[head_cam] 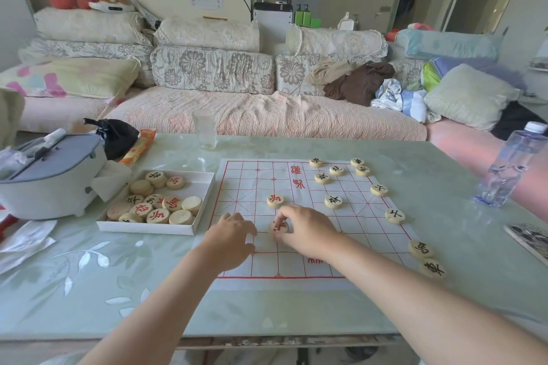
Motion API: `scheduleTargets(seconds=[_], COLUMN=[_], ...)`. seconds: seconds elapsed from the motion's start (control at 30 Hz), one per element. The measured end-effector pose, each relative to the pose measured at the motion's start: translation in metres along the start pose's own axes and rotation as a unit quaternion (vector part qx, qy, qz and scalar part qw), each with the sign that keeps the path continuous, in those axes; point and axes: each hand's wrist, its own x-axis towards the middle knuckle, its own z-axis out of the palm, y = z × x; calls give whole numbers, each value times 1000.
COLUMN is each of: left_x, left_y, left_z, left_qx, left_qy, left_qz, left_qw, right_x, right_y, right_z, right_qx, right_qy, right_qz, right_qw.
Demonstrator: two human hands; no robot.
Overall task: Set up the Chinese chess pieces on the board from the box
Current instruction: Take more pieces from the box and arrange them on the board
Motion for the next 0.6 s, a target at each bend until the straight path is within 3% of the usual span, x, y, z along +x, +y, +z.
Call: scheduleTargets(seconds=[0.23,0.43,0.6], left_x=[-5,-7,-8], left_y=[-15,-32,-66], left_z=[-1,-16,-27], left_qx=[-59,-145,-133], left_qy=[9,91,165], left_qz=[15,-22,-63], left_qw=[998,985,975], right_x=[9,27,58], right_y=[-16,-44,-85], right_z=[0,13,34], right_qx=[-39,22,80], right_qy=[-28,-9,-11], right_qz=[-15,-47,-81], right_qw=[999,999,993])
